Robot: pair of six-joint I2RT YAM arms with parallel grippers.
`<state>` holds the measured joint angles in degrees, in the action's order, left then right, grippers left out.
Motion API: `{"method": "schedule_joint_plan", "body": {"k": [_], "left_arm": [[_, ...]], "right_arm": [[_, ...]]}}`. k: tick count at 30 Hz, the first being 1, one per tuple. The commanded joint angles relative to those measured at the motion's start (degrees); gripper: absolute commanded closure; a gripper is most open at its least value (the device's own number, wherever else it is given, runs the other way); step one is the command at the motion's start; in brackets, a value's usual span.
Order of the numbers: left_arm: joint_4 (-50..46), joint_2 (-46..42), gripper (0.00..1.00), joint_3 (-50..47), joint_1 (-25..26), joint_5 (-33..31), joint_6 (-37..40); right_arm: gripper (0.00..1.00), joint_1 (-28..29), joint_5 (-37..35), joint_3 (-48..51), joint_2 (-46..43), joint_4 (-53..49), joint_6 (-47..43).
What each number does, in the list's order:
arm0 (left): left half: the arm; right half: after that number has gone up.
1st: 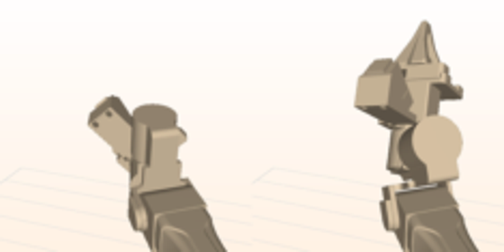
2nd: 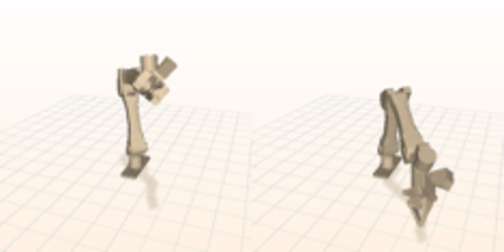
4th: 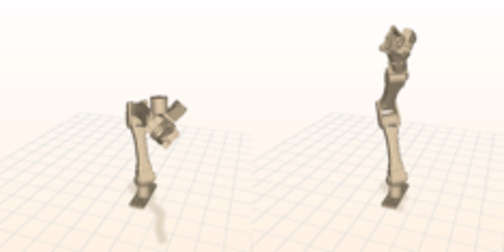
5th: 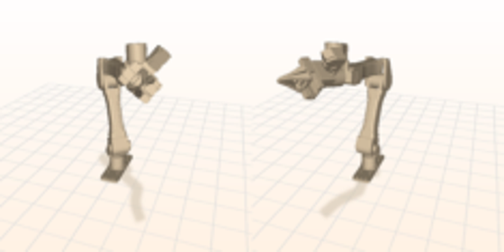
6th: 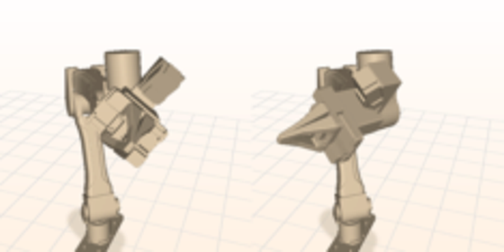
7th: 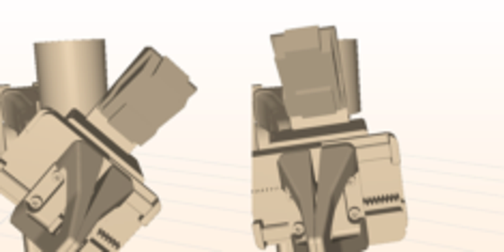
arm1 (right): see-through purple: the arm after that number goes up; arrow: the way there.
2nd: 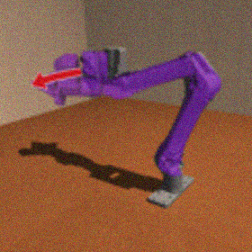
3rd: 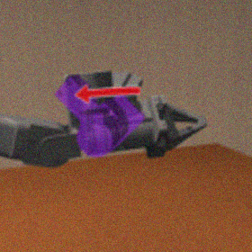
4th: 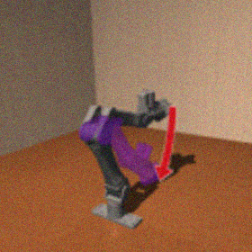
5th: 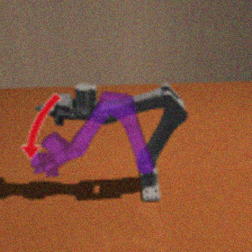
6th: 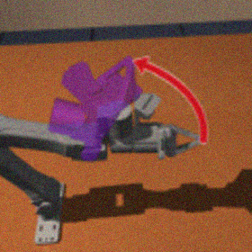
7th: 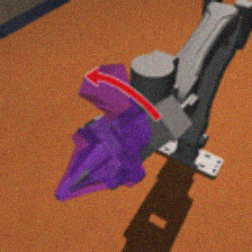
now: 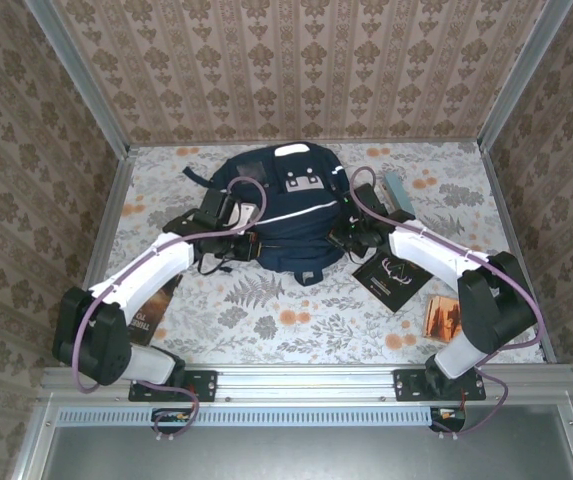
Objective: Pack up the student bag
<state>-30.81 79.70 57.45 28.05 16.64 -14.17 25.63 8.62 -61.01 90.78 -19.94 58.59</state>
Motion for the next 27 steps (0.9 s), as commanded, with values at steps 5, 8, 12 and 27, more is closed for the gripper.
{"method": "schedule_joint_plan", "body": {"k": [5,8,12,27], "left_arm": [[1.8,-1.9,1.0,-0.2,-7.2,-8.5,1.8],[4.3,0.0,1.0,0.3,-9.1,-11.9,-0.2],[6.8,3.4,1.0,1.6,-11.7,-12.8,-1.5],[8.8,20.4,1.0,14.4,-17.1,-9.1,0.9]], "right_arm": [[1.0,-3.8,-7.9,1.0,-1.9,-3.3,-5.3],[1.0,-4.7,-8.0,0.6,-2.1,-3.3,-6.8],[1.0,-5.3,-7.6,0.7,-2.8,-2.7,-8.3],[1.0,-5.5,5.5,-0.1,-0.3,2.8,-13.2]]}}
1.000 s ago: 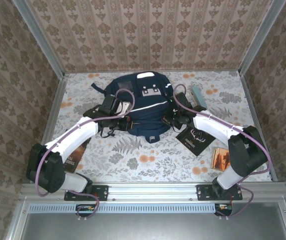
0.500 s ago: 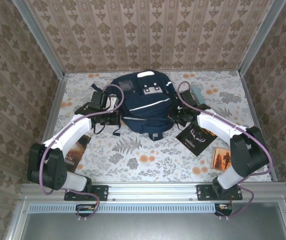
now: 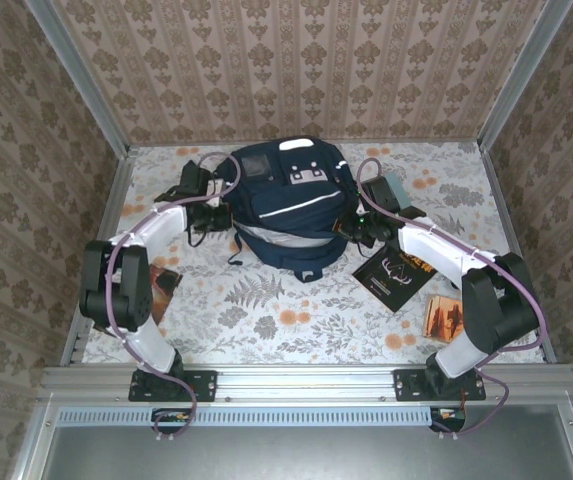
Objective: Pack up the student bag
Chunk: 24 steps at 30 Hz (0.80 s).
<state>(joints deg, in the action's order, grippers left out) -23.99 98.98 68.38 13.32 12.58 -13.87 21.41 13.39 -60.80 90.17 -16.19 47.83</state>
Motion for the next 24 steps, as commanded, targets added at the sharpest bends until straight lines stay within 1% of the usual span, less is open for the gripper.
{"method": "schedule_joint_plan", "body": {"k": [1,4,5,6,7,9,10,11,12,14,16,19,22,24], "left_arm": [[1.8,1.6,1.0,4.2,-2.4,-4.8,0.6],[0.6,2.4,0.99,5.9,-2.8,-4.5,-0.5],[0.0,2.4,0.96,6.4,-2.9,-4.6,-1.1],[-0.9,2.1,0.88,6.8,-2.9,-4.8,-1.8],[-1.9,1.6,0.78,7.2,-3.0,-5.4,-2.4],[-4.8,0.2,0.62,7.6,-3.0,-8.8,-4.5],[-6.3,-1.1,0.55,7.6,-3.0,-10.8,-5.6],[-7.8,-2.1,0.51,7.4,-3.0,-12.3,-6.5],[-9.4,-3.6,0.47,7.1,-3.0,-13.8,-7.5],[-12.0,-6.6,0.41,5.8,-3.2,-16.0,-8.8],[-14.1,-9.9,0.34,3.8,-3.5,-17.8,-10.1],[-16.0,-15.0,0.23,-0.5,-5.0,-18.9,-12.1],[-15.9,-20.4,0.11,-6.5,-7.6,-18.1,-13.8],[-15.1,-24.1,0.06,-10.6,-9.1,-17.5,-14.1]], "right_arm": [[1.0,-1.1,1.7,-0.5,0.5,-0.5,-2.4],[0.99,0.0,4.2,-1.0,1.7,0.8,-1.8],[0.97,0.5,4.9,-1.2,2.2,1.3,-1.3],[0.94,1.0,5.9,-1.4,2.9,2.4,-0.6],[0.91,1.6,6.9,-1.6,3.7,3.6,0.2],[0.87,3.1,7.9,-2.4,5.2,4.8,1.2],[0.85,3.8,8.4,-3.0,6.0,5.4,1.4],[0.82,4.4,8.7,-3.5,6.4,5.8,1.7],[0.78,4.9,9.1,-3.7,6.8,6.5,1.9],[0.64,5.7,8.4,-4.2,6.6,6.4,1.6],[0.47,5.7,6.2,-4.6,5.5,4.3,0.6],[0.26,5.7,1.7,-4.0,1.9,1.0,-1.9],[0.11,5.7,-1.9,-2.6,-2.0,-1.7,-4.6],[0.01,5.9,-4.6,-1.9,-4.3,-3.5,-6.1]]}}
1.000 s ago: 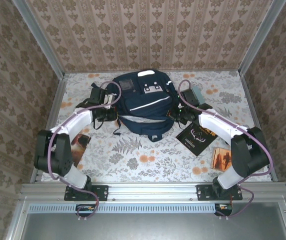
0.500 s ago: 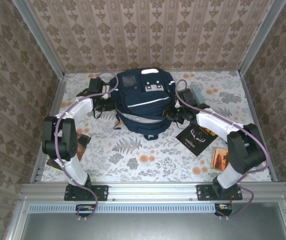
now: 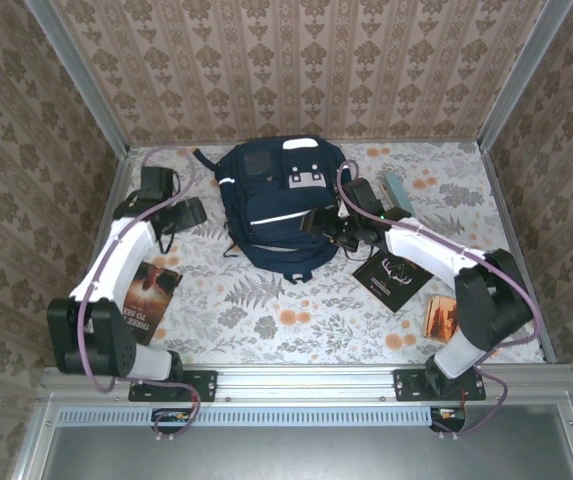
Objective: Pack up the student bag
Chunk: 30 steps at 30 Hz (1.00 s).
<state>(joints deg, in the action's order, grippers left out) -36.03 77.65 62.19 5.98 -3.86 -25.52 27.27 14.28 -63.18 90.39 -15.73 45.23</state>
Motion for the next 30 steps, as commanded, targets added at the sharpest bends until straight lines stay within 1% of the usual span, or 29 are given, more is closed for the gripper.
{"method": "schedule_joint_plan", "body": {"k": [1,3,5,9,11,15,18,20,22,26,30], "left_arm": [[-2.9,-4.7,0.05,-6.4,-2.3,-0.7,-2.5],[-3.3,-7.9,0.04,-9.6,-3.1,-0.5,-3.4],[-3.7,-10.1,0.03,-12.2,-3.9,0.4,-4.8],[-3.0,-11.3,0.02,-17.1,-6.0,1.8,-8.1],[-0.9,-10.3,0.02,-18.8,-7.7,4.1,-9.1],[4.5,-5.6,0.02,-19.8,-11.7,9.1,-10.2],[7.0,-1.3,0.02,-17.8,-13.7,10.0,-10.4],[7.5,1.6,0.03,-15.9,-14.6,9.2,-10.6],[8.0,4.1,0.03,-14.1,-15.1,8.4,-10.4],[7.9,10.2,0.04,-10.7,-15.8,9.0,-9.8],[8.6,14.9,0.08,-9.4,-15.8,12.0,-9.3]], "right_arm": [[0.0,0.3,-7.3,0.8,-5.8,-5.2,-4.8],[0.0,0.8,-8.9,1.5,-7.9,-6.4,-7.5],[0.01,0.9,-9.0,2.6,-9.7,-6.6,-9.4],[0.01,0.9,-5.8,4.3,-10.3,-4.4,-11.3],[0.0,0.9,-3.4,4.5,-10.3,-2.8,-11.2],[0.01,1.3,-0.1,3.8,-8.8,-1.1,-10.6],[0.0,1.6,0.8,2.9,-7.2,-1.1,-10.6],[0.0,1.8,1.3,2.4,-6.4,-1.1,-10.5],[0.01,2.0,1.5,2.1,-5.6,-1.0,-10.4],[0.01,2.2,1.0,1.7,-4.7,-1.4,-10.5],[0.02,2.1,-0.4,1.4,-4.7,-2.5,-10.9]]}}
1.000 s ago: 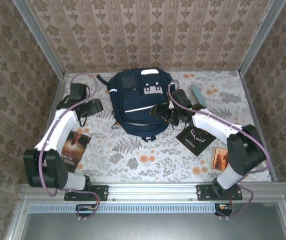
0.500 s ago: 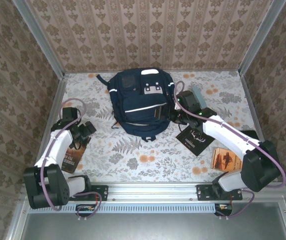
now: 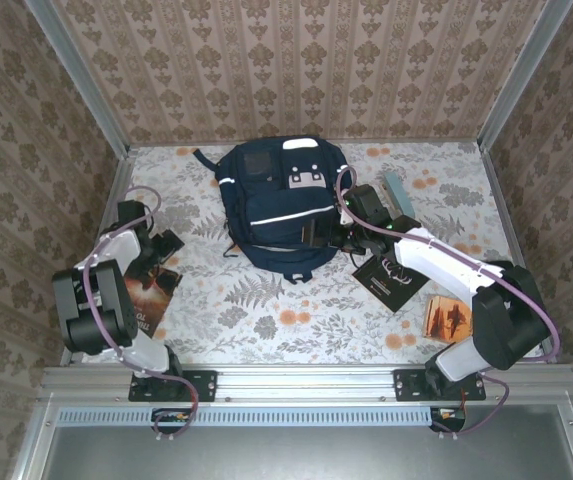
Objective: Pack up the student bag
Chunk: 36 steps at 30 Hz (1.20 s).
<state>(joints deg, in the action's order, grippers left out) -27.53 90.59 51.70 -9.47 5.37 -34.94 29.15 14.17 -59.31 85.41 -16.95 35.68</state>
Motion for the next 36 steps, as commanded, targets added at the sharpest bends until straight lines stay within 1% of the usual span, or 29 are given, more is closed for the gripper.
{"method": "schedule_joint_plan", "body": {"k": [1,5,8,11,15,18,19,21,22,23,25,28,31,34,36], "left_arm": [[0.2,2.4,0.09,0.8,-0.1,3.8,0.0],[1.9,1.9,0.1,-1.2,2.1,5.8,-0.6],[2.4,1.6,0.14,-2.7,4.4,9.3,-0.8],[2.3,-0.2,0.15,-4.3,9.4,10.5,-1.6],[2.2,-4.3,0.16,-7.6,19.9,9.5,-5.7],[2.9,-8.9,0.18,-11.6,28.0,5.1,-11.2],[3.3,-10.7,0.18,-13.1,30.7,3.6,-13.4],[4.5,-13.5,0.19,-16.2,35.1,1.7,-17.1],[4.9,-14.7,0.19,-17.6,39.1,0.7,-19.3],[4.8,-15.7,0.19,-18.5,41.5,-0.4,-20.9],[3.0,-17.7,0.19,-20.1,47.4,-3.5,-24.2],[-0.6,-21.3,0.19,-22.4,53.7,-7.3,-29.1],[-3.0,-25.7,0.19,-25.2,56.7,-8.3,-32.9],[-6.8,-30.7,0.19,-26.8,57.8,-8.8,-35.3],[-9.3,-34.6,0.19,-26.6,57.6,-9.4,-34.9]], "right_arm": [[0.02,0.3,-0.6,-2.4,0.1,-1.6,-1.4],[0.02,0.2,-1.6,-2.1,-0.4,-2.4,-1.5],[0.02,0.2,-2.0,-1.7,-0.9,-2.8,-1.3],[0.02,0.2,-2.0,-0.7,-1.9,-2.5,-0.8],[0.02,0.2,-2.5,1.2,-3.9,-2.3,0.4],[0.03,0.3,-2.6,3.1,-5.3,-2.0,1.4],[0.03,0.3,-2.6,3.9,-7.4,-1.8,1.7],[0.03,0.3,-2.6,5.3,-9.0,-1.6,2.2],[0.03,0.3,-2.4,6.0,-9.9,-1.6,2.4],[0.03,0.4,-2.2,6.7,-10.6,-1.5,2.4],[0.03,0.5,-2.0,8.0,-12.3,-1.6,2.5],[0.03,1.0,-2.0,9.6,-14.2,-2.2,2.5],[0.03,1.8,-2.3,10.6,-15.6,-2.7,2.8],[0.04,2.9,-2.8,11.1,-16.2,-3.0,3.4],[0.04,3.9,-3.2,10.9,-16.2,-3.3,3.6]]}}
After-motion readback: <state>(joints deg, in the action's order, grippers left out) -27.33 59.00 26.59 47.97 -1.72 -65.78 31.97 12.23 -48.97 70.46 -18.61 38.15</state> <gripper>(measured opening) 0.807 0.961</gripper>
